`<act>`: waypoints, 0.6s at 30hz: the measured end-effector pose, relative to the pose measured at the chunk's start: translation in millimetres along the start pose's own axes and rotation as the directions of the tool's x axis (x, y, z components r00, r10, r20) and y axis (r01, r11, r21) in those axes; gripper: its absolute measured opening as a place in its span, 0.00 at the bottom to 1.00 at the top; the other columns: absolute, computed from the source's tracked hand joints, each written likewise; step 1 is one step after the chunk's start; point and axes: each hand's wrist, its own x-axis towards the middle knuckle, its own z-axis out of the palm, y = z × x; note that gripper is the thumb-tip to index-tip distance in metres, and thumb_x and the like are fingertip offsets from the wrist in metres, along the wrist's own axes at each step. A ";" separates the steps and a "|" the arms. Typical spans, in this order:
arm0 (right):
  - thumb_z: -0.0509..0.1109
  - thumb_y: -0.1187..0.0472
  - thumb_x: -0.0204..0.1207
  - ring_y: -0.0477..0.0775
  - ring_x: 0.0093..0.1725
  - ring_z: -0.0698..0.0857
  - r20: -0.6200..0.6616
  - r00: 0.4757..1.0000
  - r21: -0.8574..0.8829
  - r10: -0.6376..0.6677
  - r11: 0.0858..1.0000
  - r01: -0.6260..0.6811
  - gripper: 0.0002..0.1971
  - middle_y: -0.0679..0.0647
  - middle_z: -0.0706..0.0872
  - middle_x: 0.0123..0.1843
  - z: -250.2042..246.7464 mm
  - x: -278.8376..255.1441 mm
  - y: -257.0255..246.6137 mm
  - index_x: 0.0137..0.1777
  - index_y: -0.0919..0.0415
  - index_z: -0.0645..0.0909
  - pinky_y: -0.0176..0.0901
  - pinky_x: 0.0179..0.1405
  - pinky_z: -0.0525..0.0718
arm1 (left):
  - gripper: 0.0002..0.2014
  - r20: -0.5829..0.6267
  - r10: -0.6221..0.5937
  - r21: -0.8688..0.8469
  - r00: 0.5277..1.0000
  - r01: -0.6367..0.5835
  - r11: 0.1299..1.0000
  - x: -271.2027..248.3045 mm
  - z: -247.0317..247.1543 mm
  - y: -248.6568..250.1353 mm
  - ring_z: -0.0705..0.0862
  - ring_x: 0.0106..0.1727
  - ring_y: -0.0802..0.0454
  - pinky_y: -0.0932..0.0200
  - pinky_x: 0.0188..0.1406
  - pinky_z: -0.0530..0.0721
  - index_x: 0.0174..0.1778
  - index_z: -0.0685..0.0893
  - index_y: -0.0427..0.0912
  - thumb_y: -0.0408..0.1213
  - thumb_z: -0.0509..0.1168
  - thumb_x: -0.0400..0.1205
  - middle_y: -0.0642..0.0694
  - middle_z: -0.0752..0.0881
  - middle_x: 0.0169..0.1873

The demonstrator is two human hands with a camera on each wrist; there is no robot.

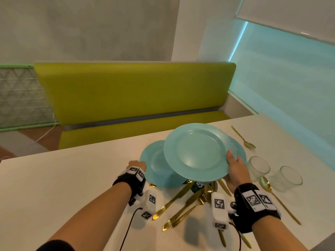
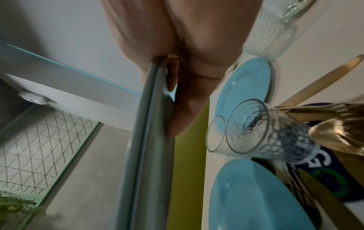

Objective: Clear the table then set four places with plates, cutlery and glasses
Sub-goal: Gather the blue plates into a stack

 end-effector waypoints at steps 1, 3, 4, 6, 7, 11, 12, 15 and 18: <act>0.59 0.55 0.84 0.61 0.57 0.85 0.012 1.000 0.002 -0.002 1.000 0.002 0.15 0.57 0.84 0.62 -0.3 3.6 -2.5 0.69 0.53 0.72 0.62 0.56 0.86 | 0.21 0.031 0.003 0.107 1.000 -0.006 0.994 6.3 4.8 -5.2 0.78 0.69 0.38 0.51 0.69 0.77 0.69 0.75 0.40 0.38 0.60 0.80 0.38 0.78 0.69; 0.58 0.54 0.84 0.57 0.54 0.86 0.028 1.000 -0.007 -0.010 1.000 0.011 0.14 0.55 0.85 0.60 -0.1 9.2 -5.7 0.68 0.53 0.73 0.53 0.46 0.88 | 0.19 0.107 -0.047 0.060 0.993 0.041 0.997 9.1 6.0 -7.1 0.79 0.68 0.38 0.52 0.66 0.80 0.69 0.76 0.35 0.36 0.58 0.83 0.35 0.79 0.68; 0.58 0.54 0.85 0.56 0.53 0.86 0.027 1.000 -0.016 -0.013 1.000 0.014 0.13 0.55 0.85 0.60 0.0 11.6 -6.2 0.67 0.53 0.73 0.50 0.43 0.89 | 0.20 0.113 -0.008 0.045 0.994 0.003 0.999 10.5 7.1 -8.4 0.80 0.67 0.37 0.52 0.63 0.82 0.70 0.76 0.32 0.37 0.57 0.84 0.33 0.79 0.68; 0.57 0.55 0.85 0.56 0.53 0.86 0.031 0.999 -0.027 -0.009 1.000 0.009 0.14 0.55 0.85 0.60 0.7 15.6 -5.4 0.68 0.54 0.72 0.48 0.40 0.89 | 0.22 0.099 0.000 -0.031 0.995 0.004 1.000 18.8 11.3 -8.7 0.83 0.62 0.38 0.52 0.59 0.85 0.70 0.75 0.30 0.39 0.58 0.84 0.31 0.80 0.67; 0.57 0.55 0.85 0.57 0.54 0.86 0.031 1.000 -0.031 -0.001 1.000 0.002 0.16 0.56 0.85 0.61 1.7 16.4 -4.5 0.70 0.55 0.72 0.49 0.41 0.89 | 0.22 0.098 -0.030 -0.063 0.995 0.036 0.997 24.4 13.4 -8.2 0.84 0.59 0.38 0.51 0.60 0.85 0.69 0.76 0.29 0.41 0.59 0.83 0.31 0.82 0.65; 0.58 0.54 0.84 0.62 0.62 0.84 0.027 1.000 -0.067 0.014 0.998 -0.012 0.17 0.57 0.83 0.66 7.6 18.5 0.3 0.72 0.55 0.72 0.64 0.60 0.84 | 0.24 0.085 -0.046 -0.091 0.995 0.054 0.994 8.1 7.1 2.6 0.83 0.52 0.37 0.52 0.57 0.83 0.66 0.76 0.27 0.44 0.53 0.86 0.29 0.83 0.61; 0.59 0.54 0.84 0.62 0.62 0.84 0.019 1.000 -0.085 0.016 0.996 -0.014 0.16 0.57 0.83 0.66 9.8 18.8 1.5 0.70 0.55 0.72 0.65 0.62 0.82 | 0.24 0.067 -0.022 -0.099 0.998 0.028 0.995 6.4 4.7 5.0 0.82 0.51 0.37 0.51 0.55 0.83 0.68 0.75 0.28 0.45 0.51 0.86 0.29 0.82 0.62; 0.60 0.52 0.83 0.61 0.61 0.84 0.014 1.000 -0.135 0.017 0.991 -0.015 0.12 0.55 0.84 0.64 19.1 18.3 3.2 0.64 0.52 0.75 0.66 0.64 0.81 | 0.25 -0.012 0.031 -0.161 0.999 -0.032 0.986 -0.9 -5.0 12.8 0.79 0.64 0.32 0.43 0.65 0.79 0.72 0.71 0.29 0.44 0.48 0.87 0.29 0.77 0.68; 0.61 0.51 0.82 0.61 0.60 0.85 0.029 0.999 -0.151 0.024 0.988 -0.020 0.06 0.55 0.85 0.62 31.6 16.5 6.1 0.54 0.47 0.78 0.67 0.63 0.81 | 0.24 -0.108 0.083 -0.208 0.991 -0.104 0.973 -4.1 -16.5 17.5 0.73 0.72 0.32 0.47 0.70 0.72 0.74 0.67 0.29 0.43 0.46 0.88 0.30 0.72 0.73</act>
